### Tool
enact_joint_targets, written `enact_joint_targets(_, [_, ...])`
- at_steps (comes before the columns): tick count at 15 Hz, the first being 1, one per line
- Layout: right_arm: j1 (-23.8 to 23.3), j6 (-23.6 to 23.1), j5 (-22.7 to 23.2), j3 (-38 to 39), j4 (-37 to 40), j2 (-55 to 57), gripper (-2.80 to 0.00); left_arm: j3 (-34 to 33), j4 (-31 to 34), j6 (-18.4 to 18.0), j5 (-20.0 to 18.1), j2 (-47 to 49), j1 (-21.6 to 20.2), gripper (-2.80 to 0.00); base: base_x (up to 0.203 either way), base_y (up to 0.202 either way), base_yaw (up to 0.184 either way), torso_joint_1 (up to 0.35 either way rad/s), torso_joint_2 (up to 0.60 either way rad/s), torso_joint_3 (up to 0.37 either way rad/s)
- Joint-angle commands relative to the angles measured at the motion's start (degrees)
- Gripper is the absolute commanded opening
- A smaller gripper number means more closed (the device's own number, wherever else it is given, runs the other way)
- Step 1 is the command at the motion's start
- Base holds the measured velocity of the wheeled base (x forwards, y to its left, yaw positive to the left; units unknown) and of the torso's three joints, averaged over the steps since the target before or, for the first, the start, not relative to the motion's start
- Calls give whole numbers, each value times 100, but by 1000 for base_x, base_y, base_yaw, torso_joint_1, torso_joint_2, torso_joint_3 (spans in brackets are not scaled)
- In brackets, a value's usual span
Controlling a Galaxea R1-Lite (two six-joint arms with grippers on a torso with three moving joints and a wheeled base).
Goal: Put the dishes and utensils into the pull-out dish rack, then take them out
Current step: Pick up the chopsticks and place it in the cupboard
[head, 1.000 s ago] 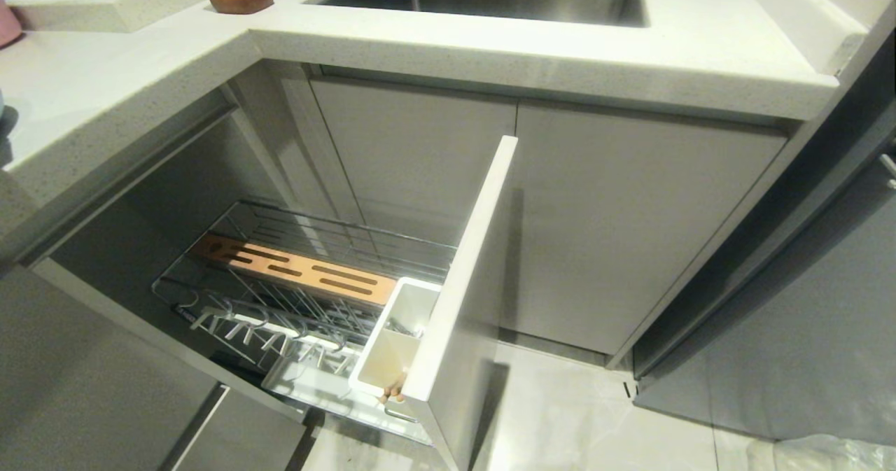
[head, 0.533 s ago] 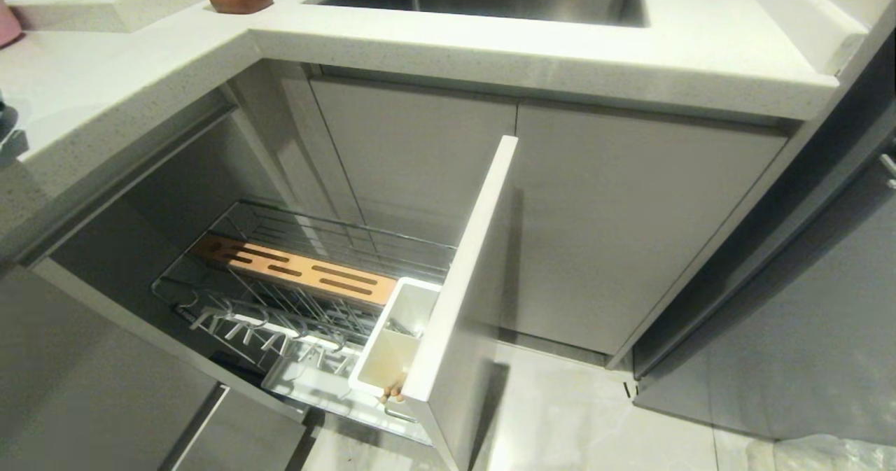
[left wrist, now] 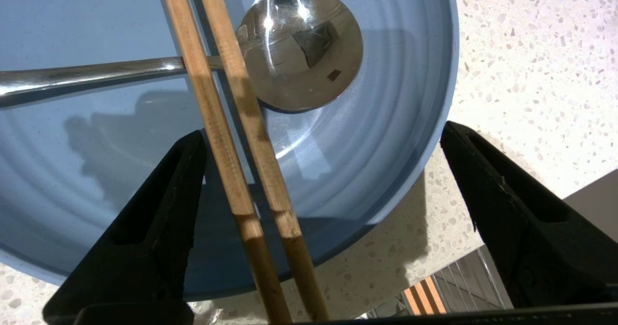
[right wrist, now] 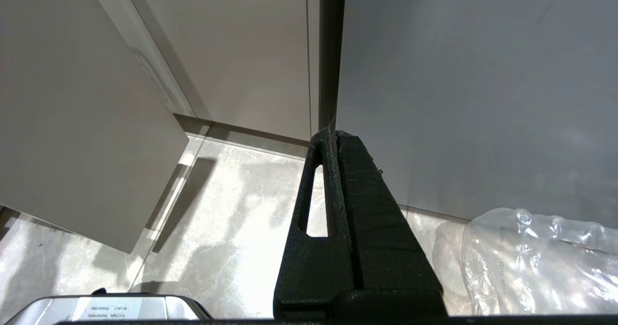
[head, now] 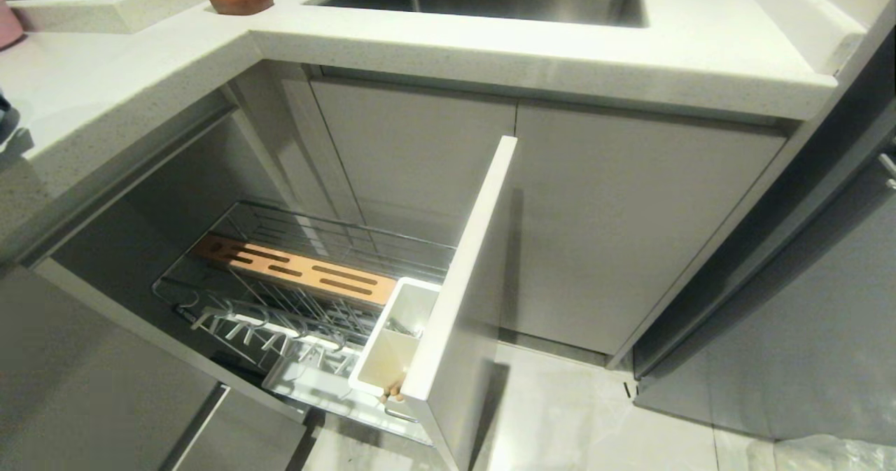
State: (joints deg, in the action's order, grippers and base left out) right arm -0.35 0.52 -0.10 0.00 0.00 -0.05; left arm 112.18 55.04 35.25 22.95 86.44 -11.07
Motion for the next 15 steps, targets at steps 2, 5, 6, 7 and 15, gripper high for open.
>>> enact_joint_targets(2, [0,0,1,0,0,5,-280,-3,33,26,7,25,0,-280,0,0,0,0,0,0])
enact_joint_targets(5, [0,0,1,0,0,5,-280,-3,33,26,7,14,8,-280,0,0,0,0,0,0])
enact_joint_targets(6, [0,0,1,0,0,5,-280,-3,34,26,4,14,8,-280,0,0,0,0,0,0])
enact_joint_targets(7, [0,0,1,0,0,5,-280,-3,33,26,7,5,8,-280,0,0,0,0,0,0])
enact_joint_targets(15, [0,0,1,0,0,5,-280,0,-64,-1,16,-143,8,-280,0,0,0,0,0,0])
